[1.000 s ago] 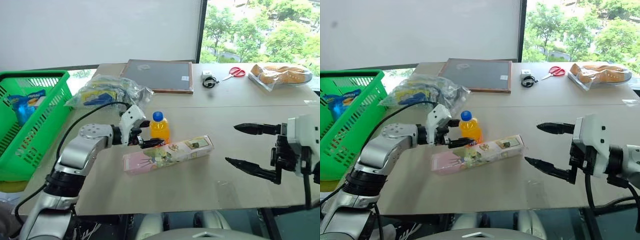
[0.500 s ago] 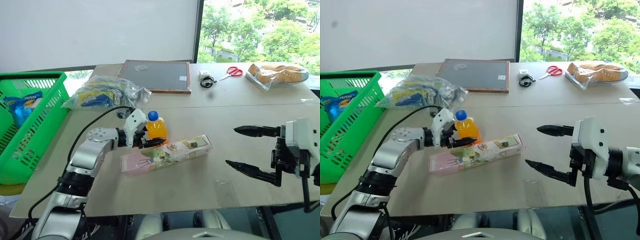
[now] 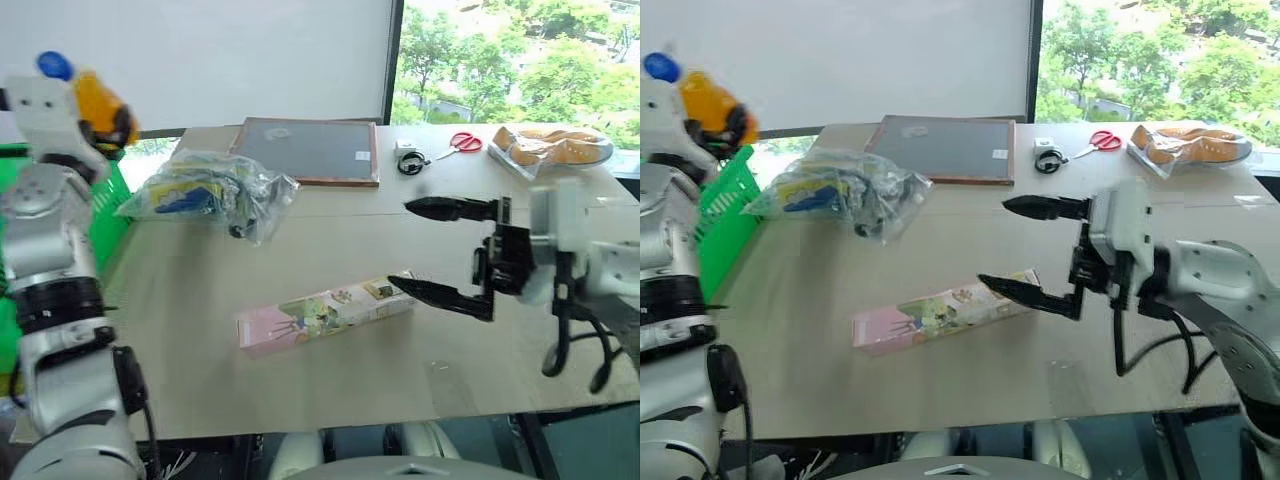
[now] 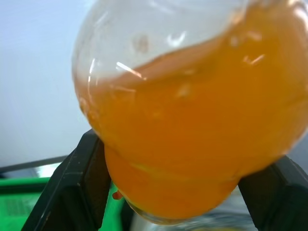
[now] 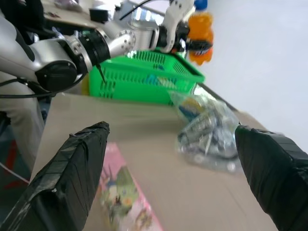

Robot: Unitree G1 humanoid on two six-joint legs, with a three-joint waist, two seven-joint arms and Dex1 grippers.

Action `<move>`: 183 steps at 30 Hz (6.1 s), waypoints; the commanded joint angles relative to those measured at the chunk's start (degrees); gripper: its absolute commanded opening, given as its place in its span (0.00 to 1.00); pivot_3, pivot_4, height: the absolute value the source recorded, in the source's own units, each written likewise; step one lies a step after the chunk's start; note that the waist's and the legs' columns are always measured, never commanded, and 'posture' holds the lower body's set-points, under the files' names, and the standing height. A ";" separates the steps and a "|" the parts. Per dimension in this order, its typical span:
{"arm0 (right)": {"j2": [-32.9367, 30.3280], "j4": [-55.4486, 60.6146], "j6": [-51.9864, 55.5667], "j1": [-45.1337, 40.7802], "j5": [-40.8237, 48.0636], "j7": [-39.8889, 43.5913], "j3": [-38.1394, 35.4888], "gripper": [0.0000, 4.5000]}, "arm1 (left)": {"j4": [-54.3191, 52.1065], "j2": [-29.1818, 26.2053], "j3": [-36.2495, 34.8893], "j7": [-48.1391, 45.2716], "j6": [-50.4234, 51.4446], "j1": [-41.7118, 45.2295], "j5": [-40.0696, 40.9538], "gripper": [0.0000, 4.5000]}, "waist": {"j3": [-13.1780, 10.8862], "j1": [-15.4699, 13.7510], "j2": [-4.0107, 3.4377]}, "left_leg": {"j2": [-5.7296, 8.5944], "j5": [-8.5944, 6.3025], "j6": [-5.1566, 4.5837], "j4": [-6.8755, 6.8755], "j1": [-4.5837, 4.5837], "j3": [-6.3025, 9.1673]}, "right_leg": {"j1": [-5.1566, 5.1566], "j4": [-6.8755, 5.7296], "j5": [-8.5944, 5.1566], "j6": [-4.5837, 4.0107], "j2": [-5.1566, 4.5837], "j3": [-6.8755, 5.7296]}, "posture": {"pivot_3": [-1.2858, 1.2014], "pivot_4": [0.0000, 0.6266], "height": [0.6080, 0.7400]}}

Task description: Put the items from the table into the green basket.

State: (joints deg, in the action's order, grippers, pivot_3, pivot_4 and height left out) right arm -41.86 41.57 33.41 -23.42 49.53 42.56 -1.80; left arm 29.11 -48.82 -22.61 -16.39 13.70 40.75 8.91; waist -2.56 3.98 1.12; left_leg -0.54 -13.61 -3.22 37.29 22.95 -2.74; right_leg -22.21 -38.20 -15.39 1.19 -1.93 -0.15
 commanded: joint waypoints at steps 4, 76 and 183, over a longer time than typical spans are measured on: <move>5.09 -4.76 -0.45 -9.14 -2.64 -0.55 3.71 1.00 | 20.06 -9.07 1.18 0.45 -8.08 7.24 -4.43 0.66 | 0.26 -1.63 0.44 | 0.02 -0.01 0.01 -0.01 0.09 0.04 | -0.09 0.00 0.01 -0.02 -0.15 -0.14 | 0.49 0.00 1.00; -14.69 7.43 18.43 27.02 8.29 11.25 -28.13 1.00 | -56.80 -8.50 40.37 -37.84 52.98 -7.15 26.62 0.99 | -0.06 1.10 -0.13 | -0.12 0.20 0.28 -0.03 -0.26 -0.18 | 0.02 -0.48 -0.19 -0.25 0.01 -0.28 | 0.42 0.09 1.00; 1.85 -5.89 13.20 11.95 -18.40 -4.09 -10.91 1.00 | -52.65 13.18 17.25 -13.46 29.98 -21.95 25.73 0.99 | 0.93 -1.29 -0.32 | 0.06 0.08 0.06 0.03 0.80 -0.19 | -0.96 -0.65 -0.03 -0.19 -0.47 -0.49 | 0.46 0.05 1.00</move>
State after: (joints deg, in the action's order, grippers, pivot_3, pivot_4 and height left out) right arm -39.08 30.87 46.50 -12.16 29.80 38.42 -8.24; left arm -20.97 -34.14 -3.72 -29.12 43.23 18.59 34.03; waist -1.63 2.69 0.79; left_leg -0.55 -13.52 -3.15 37.37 23.66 -2.94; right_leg -23.13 -38.89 -15.44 0.96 -2.30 -0.60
